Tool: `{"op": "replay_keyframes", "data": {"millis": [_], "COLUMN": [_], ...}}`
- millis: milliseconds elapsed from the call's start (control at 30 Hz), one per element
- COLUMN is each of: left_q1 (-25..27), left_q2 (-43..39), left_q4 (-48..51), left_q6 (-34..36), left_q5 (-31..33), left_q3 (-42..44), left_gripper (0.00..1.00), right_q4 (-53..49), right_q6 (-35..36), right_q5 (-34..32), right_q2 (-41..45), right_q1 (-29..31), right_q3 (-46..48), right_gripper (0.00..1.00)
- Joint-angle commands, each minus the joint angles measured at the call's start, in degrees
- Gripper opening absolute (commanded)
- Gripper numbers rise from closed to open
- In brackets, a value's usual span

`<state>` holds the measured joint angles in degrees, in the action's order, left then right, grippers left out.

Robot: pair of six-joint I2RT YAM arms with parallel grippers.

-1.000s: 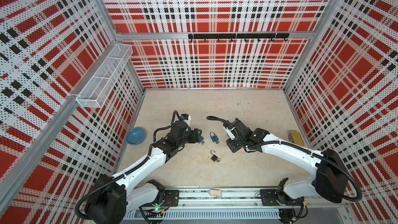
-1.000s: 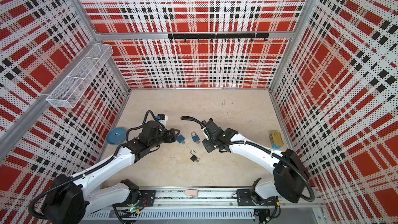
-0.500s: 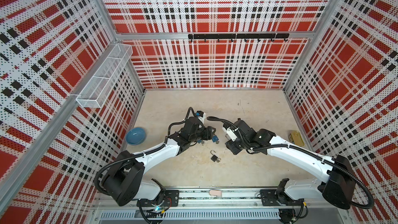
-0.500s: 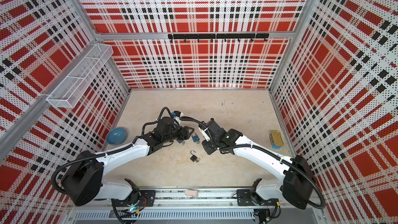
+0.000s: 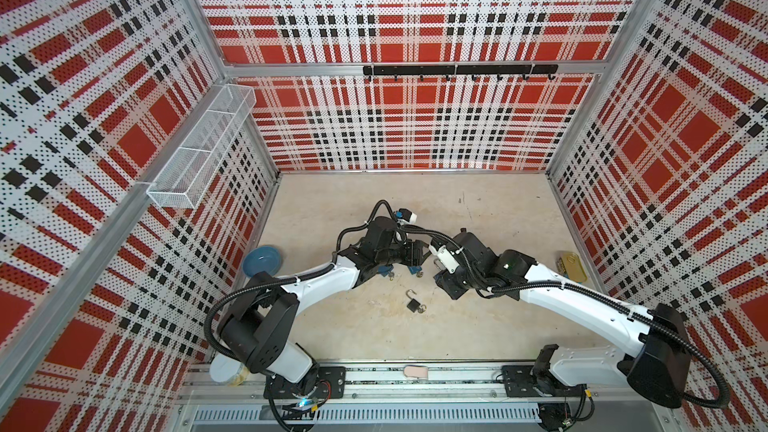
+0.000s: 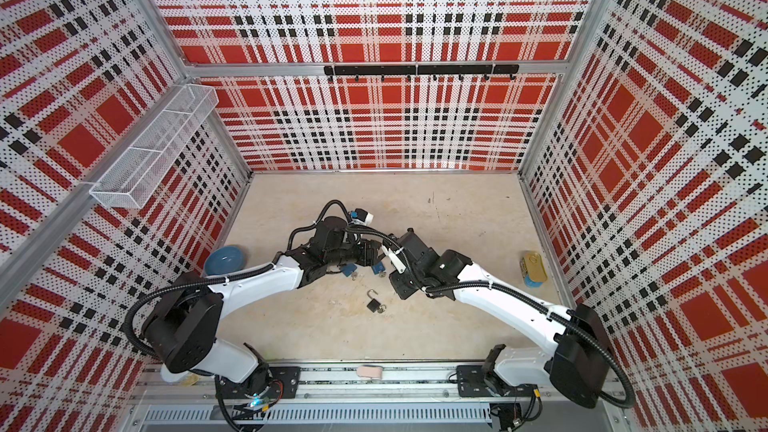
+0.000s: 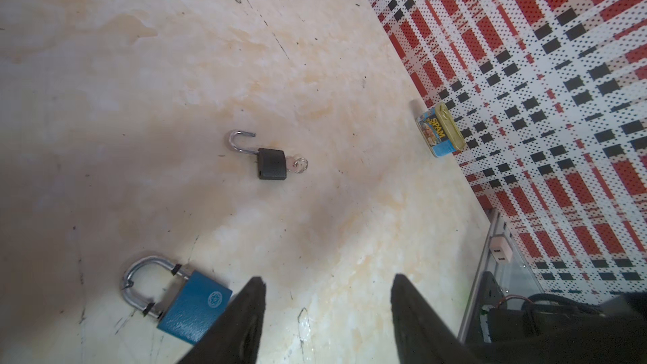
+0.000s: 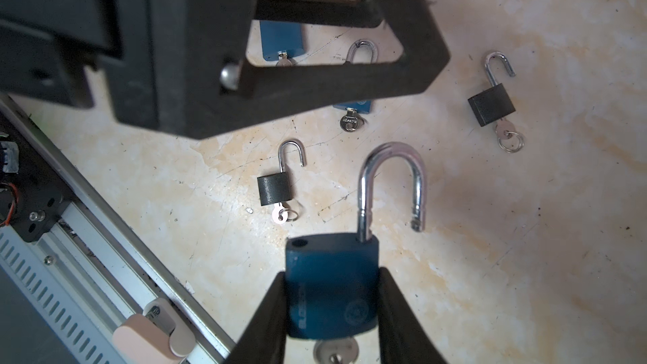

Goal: Lock with the key

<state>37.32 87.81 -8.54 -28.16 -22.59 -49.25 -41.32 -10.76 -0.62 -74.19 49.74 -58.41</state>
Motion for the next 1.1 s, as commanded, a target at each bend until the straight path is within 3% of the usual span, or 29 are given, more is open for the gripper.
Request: {"op": "replay_keyframes", "data": {"millis": [0, 333, 500, 800, 1067], "left_q1": [0.2, -3.5, -1.9, -1.3, -0.7], "left_q2": [-1.0, -2.5, -3.1, -1.1, -0.6], "left_q4": [-1.0, -3.1, 3.8, 6.4, 6.2], "left_q6": [0.5, -4.3, -3.2, -6.4, -7.7], "left_q5": [-1.7, -8.6, -12.0, -19.6, -20.6], "left_q3": [-0.2, 1.3, -1.6, -1.7, -2.6], "left_gripper": [0.59, 0.55, 0.55, 0.54, 0.53], "right_q4": [0.6, -0.7, -0.9, -0.9, -0.8], "right_q6": [1.5, 2.1, 2.2, 2.4, 2.3], "right_q5": [-0.5, 0.2, -1.3, -2.8, -3.6], "right_q2": [1.7, 2.2, 2.3, 2.1, 1.2], "right_q1": [0.4, 0.7, 1.0, 1.7, 2.3], "right_q3": [-2.1, -3.0, -2.9, -3.0, -3.2], "right_gripper": [0.32, 0.31, 0.31, 0.31, 0.31]}}
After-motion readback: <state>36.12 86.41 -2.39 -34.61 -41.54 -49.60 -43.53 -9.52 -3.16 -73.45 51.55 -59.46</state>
